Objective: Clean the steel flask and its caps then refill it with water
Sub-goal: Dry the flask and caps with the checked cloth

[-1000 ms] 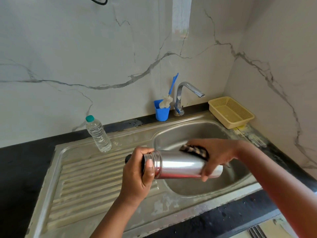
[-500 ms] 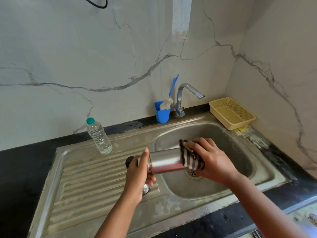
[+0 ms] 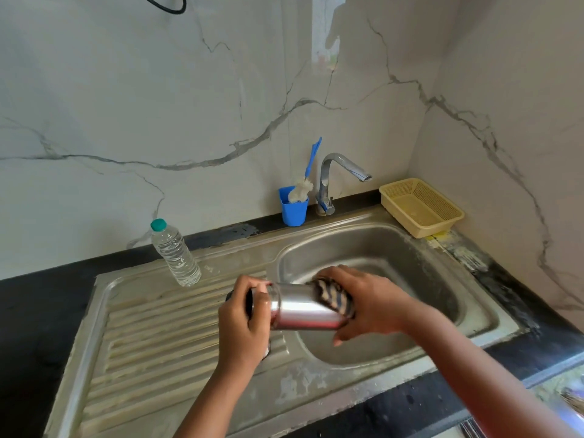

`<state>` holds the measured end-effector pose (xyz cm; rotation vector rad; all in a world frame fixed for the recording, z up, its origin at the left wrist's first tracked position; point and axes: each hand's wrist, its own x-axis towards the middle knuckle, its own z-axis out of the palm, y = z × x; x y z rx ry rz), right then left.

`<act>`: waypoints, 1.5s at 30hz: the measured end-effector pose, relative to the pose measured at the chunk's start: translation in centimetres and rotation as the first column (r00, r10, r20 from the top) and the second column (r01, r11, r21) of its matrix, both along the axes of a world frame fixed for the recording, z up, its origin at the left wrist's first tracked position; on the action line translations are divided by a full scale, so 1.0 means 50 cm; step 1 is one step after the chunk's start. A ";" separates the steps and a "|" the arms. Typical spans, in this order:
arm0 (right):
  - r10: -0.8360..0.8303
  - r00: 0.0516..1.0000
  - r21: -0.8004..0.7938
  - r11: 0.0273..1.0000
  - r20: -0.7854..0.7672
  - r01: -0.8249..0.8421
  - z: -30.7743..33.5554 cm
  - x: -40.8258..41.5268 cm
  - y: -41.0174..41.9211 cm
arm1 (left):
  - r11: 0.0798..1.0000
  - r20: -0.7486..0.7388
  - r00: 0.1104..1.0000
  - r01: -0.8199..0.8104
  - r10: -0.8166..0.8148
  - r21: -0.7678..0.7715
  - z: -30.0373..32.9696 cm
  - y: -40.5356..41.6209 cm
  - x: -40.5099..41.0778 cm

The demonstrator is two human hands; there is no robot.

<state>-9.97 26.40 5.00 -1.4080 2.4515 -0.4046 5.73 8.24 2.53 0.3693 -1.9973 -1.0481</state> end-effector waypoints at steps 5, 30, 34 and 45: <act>0.027 0.660 -0.230 0.947 0.751 0.222 -0.028 -0.052 0.073 | 1.000 -0.102 0.995 0.012 -0.013 -0.011 0.009 -0.011 0.004; 0.035 0.999 -0.392 0.920 0.042 -0.015 -0.024 0.082 -0.025 | 0.965 0.080 0.975 0.216 -0.206 -0.151 0.005 0.009 -0.034; -0.001 0.929 -0.184 0.980 0.371 0.074 -0.054 -0.002 0.038 | 0.974 -0.030 0.988 0.146 -0.153 -0.173 0.036 -0.021 -0.023; -0.142 0.955 -0.642 0.714 0.260 0.281 -0.133 0.002 0.052 | 0.971 0.393 0.919 -0.116 0.026 0.208 0.032 -0.059 -0.034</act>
